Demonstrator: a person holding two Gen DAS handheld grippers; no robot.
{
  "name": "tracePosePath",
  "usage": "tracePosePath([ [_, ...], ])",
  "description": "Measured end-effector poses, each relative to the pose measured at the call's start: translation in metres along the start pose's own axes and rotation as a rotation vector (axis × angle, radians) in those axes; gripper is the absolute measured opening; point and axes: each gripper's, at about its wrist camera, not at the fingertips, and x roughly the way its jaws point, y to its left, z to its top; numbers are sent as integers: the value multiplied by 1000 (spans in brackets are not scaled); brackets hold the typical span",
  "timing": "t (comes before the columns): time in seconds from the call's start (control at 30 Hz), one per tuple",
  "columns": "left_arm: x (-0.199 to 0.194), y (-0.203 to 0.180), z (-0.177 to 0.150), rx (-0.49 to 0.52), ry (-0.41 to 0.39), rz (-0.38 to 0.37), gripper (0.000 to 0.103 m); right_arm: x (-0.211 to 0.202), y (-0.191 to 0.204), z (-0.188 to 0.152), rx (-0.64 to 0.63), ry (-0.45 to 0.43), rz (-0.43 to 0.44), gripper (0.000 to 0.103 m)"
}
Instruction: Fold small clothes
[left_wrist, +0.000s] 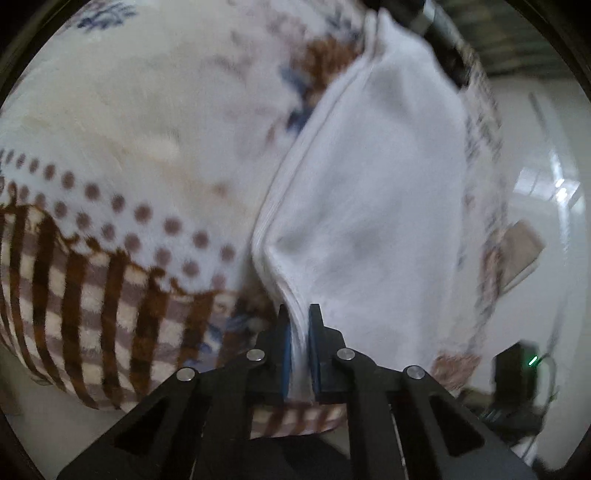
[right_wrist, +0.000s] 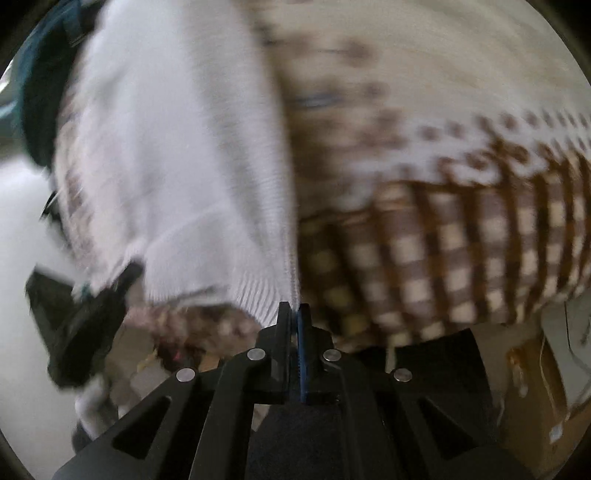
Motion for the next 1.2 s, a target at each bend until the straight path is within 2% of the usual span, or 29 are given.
tracePosePath([
  [0.07, -11, 8, 6, -15, -38, -2, 6, 7, 1, -5, -25, 0, -37, 2],
  [0.1, -12, 17, 9, -16, -42, 24, 6, 13, -3, -4, -13, 11, -48, 2],
  [0.23, 22, 44, 10, 25, 41, 145, 6, 53, -29, 5, 66, 49, -104, 2],
  [0.3, 31, 48, 9, 30, 70, 133, 7, 69, -23, 12, 40, 82, -119, 0],
  [0.37, 27, 47, 14, 21, 88, 89, 10, 80, -14, 12, -20, 129, -144, 1],
  [0.43, 20, 46, 17, -6, 89, 46, 28, 79, -8, 12, -62, 135, -103, 9],
  [0.47, 14, 49, 19, -18, 80, 22, 45, 73, -7, 10, -69, 135, -52, 22],
  [0.5, 8, 51, 21, -28, 64, -12, 59, 70, -3, 6, -63, 126, -16, 40],
  [0.57, 0, 57, 25, -43, 28, -61, 69, 50, -6, 7, -41, 65, 68, 49],
  [0.67, 21, 59, 33, -47, 65, -117, 69, 41, -10, 22, -2, -8, 150, 65],
  [0.8, 57, 48, 44, 15, 142, -155, 70, 70, -11, 51, 40, -3, 204, 70],
  [0.9, 64, 31, 45, 58, 150, -197, 70, 93, -3, 65, 36, 19, 250, 74],
  [0.93, 63, 26, 43, 71, 154, -217, 69, 97, 3, 66, 37, 19, 262, 74],
  [0.97, 62, 21, 41, 85, 155, -218, 57, 100, 9, 65, 33, 17, 287, 68],
  [1.0, 61, 16, 40, 92, 162, -222, 26, 102, 14, 63, 30, 19, 291, 39],
  [1.03, 63, 12, 38, 80, 177, -240, 14, 104, 16, 63, 34, 28, 294, 23],
  [1.07, 61, 13, 38, 59, 179, -250, 14, 106, 18, 61, 54, 35, 319, 17],
  [1.2, 43, 16, 39, -58, 157, -340, 14, 91, 28, 57, 69, 14, 325, 14],
])
